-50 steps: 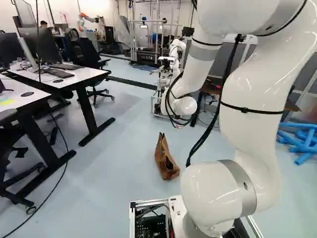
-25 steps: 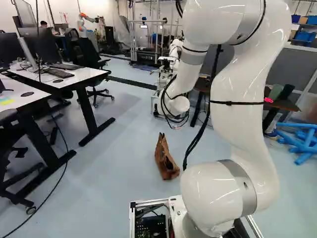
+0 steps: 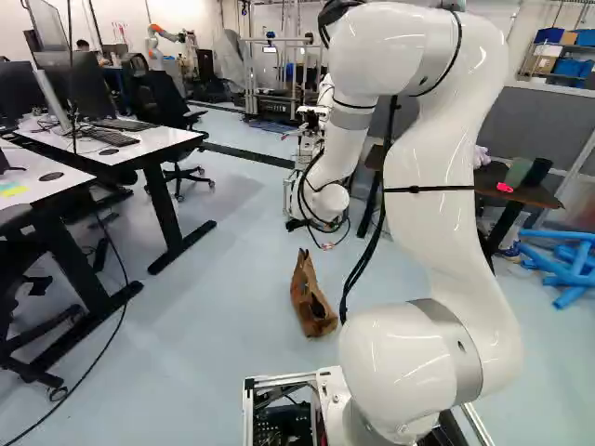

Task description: Pick up the bag on the ground and place it on the table

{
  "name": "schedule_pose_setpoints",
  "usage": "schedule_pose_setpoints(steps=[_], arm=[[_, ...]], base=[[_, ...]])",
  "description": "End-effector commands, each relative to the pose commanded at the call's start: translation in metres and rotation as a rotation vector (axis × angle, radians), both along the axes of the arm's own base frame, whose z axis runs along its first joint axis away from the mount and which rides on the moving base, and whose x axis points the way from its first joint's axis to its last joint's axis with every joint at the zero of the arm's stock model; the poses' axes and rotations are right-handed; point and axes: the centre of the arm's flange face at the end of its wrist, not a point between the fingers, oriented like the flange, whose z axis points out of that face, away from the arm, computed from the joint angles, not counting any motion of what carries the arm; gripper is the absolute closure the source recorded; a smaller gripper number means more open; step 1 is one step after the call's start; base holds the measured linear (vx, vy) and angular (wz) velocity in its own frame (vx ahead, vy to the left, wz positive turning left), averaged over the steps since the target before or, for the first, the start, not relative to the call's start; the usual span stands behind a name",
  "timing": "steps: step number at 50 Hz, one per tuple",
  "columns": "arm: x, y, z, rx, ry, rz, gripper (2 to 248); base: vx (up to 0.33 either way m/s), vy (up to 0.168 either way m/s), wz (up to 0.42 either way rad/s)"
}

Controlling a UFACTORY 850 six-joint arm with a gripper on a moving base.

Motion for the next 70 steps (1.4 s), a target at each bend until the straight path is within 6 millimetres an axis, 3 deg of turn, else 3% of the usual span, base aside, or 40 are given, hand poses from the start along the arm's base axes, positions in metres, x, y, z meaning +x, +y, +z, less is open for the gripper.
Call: schedule_pose_setpoints(steps=[70], arm=[[0.032,-0.012,-0.102,-0.007,0.220,-0.025,3]], base=[[0.000,0.000,0.000]])
